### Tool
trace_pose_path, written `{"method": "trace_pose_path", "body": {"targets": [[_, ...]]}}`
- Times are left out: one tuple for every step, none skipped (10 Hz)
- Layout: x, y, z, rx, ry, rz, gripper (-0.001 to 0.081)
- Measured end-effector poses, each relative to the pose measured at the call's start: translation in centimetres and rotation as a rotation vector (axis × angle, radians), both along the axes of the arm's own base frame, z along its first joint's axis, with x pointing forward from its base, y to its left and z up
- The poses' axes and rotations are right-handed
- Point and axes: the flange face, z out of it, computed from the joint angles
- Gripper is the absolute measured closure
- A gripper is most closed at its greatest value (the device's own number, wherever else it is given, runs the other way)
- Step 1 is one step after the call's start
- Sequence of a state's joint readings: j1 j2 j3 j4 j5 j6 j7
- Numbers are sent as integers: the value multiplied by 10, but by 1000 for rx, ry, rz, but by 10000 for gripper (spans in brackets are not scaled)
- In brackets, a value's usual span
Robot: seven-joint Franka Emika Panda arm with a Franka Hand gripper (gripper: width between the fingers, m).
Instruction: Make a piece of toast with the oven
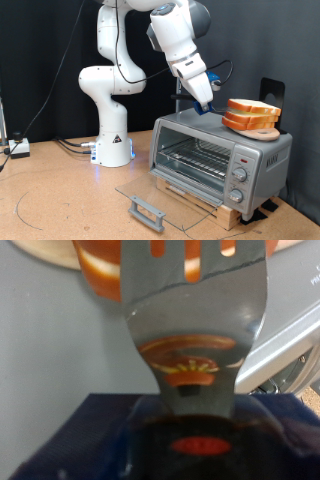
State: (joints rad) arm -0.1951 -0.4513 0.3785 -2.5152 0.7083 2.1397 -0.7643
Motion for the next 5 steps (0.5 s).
{"method": "trace_pose_path", "body": {"targets": [[0,6,0,-2,1,-1,412],[0,12,0,-4,0,0,412],[0,18,0,-7,-1,3,412],[0,24,-1,-11,-4,5,412],[-1,30,-2,-16,-4,5,412]]}}
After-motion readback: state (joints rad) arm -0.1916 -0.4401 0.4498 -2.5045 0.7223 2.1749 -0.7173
